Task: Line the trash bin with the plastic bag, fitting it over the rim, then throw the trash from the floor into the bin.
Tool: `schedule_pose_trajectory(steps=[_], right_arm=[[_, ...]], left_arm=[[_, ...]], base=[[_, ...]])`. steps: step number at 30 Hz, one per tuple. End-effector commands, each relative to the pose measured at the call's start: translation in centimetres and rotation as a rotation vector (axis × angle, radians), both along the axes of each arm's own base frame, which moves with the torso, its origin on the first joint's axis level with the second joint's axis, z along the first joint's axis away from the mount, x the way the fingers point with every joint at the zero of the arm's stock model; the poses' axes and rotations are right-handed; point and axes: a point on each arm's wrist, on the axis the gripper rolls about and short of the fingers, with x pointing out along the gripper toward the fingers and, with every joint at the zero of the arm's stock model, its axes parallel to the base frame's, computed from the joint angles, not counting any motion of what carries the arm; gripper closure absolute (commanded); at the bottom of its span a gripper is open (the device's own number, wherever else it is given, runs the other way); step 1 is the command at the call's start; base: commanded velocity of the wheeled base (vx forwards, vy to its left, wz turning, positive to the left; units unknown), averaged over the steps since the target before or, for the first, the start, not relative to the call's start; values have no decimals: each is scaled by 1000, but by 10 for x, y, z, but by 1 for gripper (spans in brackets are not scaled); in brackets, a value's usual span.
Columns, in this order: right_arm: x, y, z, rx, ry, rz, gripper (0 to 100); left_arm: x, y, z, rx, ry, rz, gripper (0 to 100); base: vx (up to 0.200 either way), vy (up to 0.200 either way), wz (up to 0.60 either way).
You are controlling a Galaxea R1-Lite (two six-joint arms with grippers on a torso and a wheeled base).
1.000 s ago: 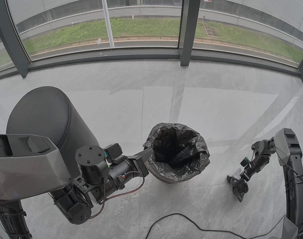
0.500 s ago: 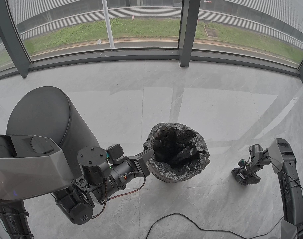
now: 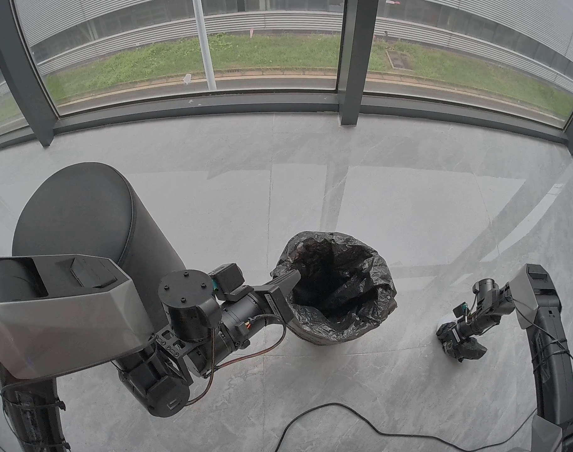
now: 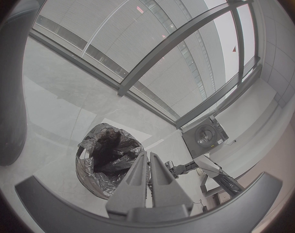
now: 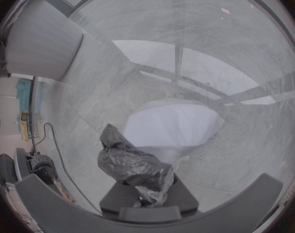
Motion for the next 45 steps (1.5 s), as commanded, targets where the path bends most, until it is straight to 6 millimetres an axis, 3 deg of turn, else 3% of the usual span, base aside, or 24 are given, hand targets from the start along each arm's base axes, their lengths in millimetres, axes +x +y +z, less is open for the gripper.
schedule_pose_trajectory(steps=[1,10,13,15,16,17,19,20,21,25,31,38,41,45], right_arm=[[16,-19,58,32,-114,-76,100],[33,-30,198,46,-362,-142,100],[31,-26,245,56,-445,-131,100],[30,-12,283,83,-504,-125,100],[30,-12,283,83,-504,-125,100],[29,22,320,138,-540,-95,100],[25,55,351,191,-564,-69,100],[24,57,353,195,-567,-67,100],[18,93,380,240,-591,-27,100],[2,156,417,309,-624,80,100],[-9,219,411,356,-543,193,100],[-13,268,391,375,-479,290,100],[-17,278,383,371,-428,306,100],[-39,284,366,293,-208,367,100]], left_arm=[[1,-2,4,-11,-13,-2,100],[0,-1,25,-49,-67,1,100],[-1,0,33,-59,-91,-2,100],[-3,1,39,-60,-110,-2,100],[-3,1,39,-60,-110,-2,100],[-5,3,46,-67,-131,0,100],[-7,5,49,-53,-147,3,100],[-7,5,49,-52,-150,3,100],[-8,7,51,-23,-178,6,100],[-15,14,55,61,-236,2,100],[-29,25,81,99,-227,-46,100],[-23,20,102,87,-249,-39,100],[-18,16,109,80,-286,-30,100],[-15,12,120,67,-336,-9,100]], base=[[0,0,0],[0,0,0],[0,0,0],[0,0,0],[0,0,0],[0,0,0],[0,0,0],[0,0,0],[0,0,0],[0,0,0],[200,0,0],[171,0,0],[0,0,0],[0,0,0]])
